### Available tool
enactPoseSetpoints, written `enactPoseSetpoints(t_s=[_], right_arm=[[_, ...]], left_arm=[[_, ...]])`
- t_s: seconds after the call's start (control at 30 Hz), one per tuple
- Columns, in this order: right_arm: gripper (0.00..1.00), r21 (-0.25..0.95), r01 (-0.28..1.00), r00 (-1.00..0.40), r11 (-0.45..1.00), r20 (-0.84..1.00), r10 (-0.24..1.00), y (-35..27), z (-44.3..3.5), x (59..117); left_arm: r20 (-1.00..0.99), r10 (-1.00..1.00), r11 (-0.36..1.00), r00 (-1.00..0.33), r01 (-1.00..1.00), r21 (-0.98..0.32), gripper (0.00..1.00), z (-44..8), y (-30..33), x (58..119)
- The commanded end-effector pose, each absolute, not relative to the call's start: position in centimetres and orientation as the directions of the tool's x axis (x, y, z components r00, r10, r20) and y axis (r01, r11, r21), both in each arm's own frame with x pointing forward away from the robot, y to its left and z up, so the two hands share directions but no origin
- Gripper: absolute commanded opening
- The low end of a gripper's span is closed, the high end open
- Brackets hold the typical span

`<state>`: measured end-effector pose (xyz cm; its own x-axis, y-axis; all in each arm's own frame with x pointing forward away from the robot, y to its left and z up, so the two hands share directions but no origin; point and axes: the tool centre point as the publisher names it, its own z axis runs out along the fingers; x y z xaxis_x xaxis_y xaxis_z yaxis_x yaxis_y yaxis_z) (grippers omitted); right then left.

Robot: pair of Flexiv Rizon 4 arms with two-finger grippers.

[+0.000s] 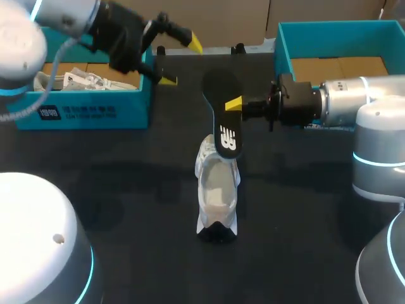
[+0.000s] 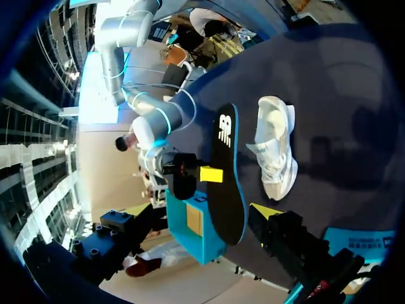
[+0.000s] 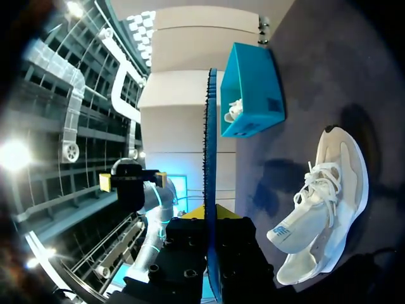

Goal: Take the shoe out of the shoebox, open the shoe tongue, remove and reinsert the insole, then place the shoe into the shoebox

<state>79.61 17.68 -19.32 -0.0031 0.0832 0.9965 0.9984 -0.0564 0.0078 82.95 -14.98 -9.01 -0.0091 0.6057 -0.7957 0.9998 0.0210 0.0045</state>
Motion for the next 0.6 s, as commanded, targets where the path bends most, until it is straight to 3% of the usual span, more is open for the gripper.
enactPoseSetpoints(t_s=[0.03,0.1,0.13,0.2,0.5,0.6], right_arm=[[0.0,0.008,0.998,-0.003,-0.059,0.996,0.084,17.8,-19.4,79.6],[0.0,0.008,0.998,-0.003,-0.059,0.996,0.084,17.8,-19.4,79.6],[0.0,0.008,0.998,-0.003,-0.059,0.996,0.084,17.8,-19.4,79.6],[0.0,0.008,0.998,-0.003,-0.059,0.996,0.084,17.8,-19.4,79.6],[0.0,0.008,0.998,-0.003,-0.059,0.996,0.084,17.8,-19.4,79.6],[0.0,0.008,0.998,-0.003,-0.059,0.996,0.084,17.8,-19.4,79.6]], left_arm=[[-0.365,0.931,-0.018,-0.015,0.996,-0.086,1.0,-8.6,-16.7,85.6],[-0.321,0.947,-0.012,-0.021,0.995,-0.101,1.0,-8.7,-17.0,85.6],[-0.263,0.965,-0.009,-0.004,0.999,-0.049,1.0,-8.6,-17.2,85.5],[-0.034,0.999,0.007,0.004,0.958,0.287,1.0,-7.8,-17.4,85.8],[-0.034,0.999,0.007,0.004,0.958,0.287,1.0,-7.8,-17.4,85.8],[0.039,0.999,0.011,-0.02,0.98,0.199,1.0,-8.2,-19.1,86.5]])
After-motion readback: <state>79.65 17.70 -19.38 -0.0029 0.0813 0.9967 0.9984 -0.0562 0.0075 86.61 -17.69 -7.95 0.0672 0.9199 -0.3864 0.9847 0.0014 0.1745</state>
